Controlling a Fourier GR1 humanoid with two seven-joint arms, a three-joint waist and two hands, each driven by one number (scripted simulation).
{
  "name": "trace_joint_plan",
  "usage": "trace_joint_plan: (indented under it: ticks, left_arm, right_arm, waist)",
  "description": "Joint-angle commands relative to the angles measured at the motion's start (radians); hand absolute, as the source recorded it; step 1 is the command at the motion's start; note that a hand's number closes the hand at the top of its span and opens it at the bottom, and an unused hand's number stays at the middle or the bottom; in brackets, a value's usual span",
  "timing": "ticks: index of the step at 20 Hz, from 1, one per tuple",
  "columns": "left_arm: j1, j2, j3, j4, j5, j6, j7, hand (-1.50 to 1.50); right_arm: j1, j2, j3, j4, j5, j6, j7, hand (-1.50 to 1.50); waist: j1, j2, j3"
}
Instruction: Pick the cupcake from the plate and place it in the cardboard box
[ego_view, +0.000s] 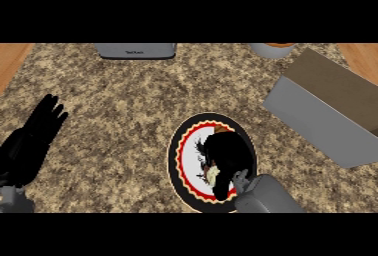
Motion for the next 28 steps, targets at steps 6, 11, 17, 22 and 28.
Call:
trace_joint_plan:
  ticks: [6,11,17,22,28]
  left_arm:
    - [0.007,-0.044,-0.005,0.082,-0.047,-0.018,-0.082,0.00]
    - [0.030,-0.056,-0.011,0.039,-0.055,-0.003,-0.069,0.00]
    - [-0.016,-0.028,0.006,0.045,-0.039,-0.007,-0.018,0.00]
    - [0.025,-0.013,0.034,0.006,0.001,-0.041,-0.013,0.00]
    - [0.063,-0.041,0.011,0.003,-0.032,-0.049,-0.069,0.00]
  right_arm:
    - [0.034,-0.079,-0.058,-0.118,0.092,-0.002,-0.075,1.50]
    - [0.064,-0.094,-0.041,-0.392,0.101,0.042,-0.024,1.50]
    - [-0.004,-0.068,-0.096,-0.655,0.119,0.107,0.071,1.50]
    - [-0.093,-0.048,-0.202,-0.784,0.163,0.192,0.204,1.50]
    - [-0.215,-0.055,-0.369,-0.746,0.170,0.223,0.243,1.50]
  waist:
    - [-0.005,0.004,0.000]
    - [-0.010,0.002,0.000]
    - [-0.017,0.000,0.000]
    - [-0.006,0.001,0.000]
    - [0.001,0.003,0.000]
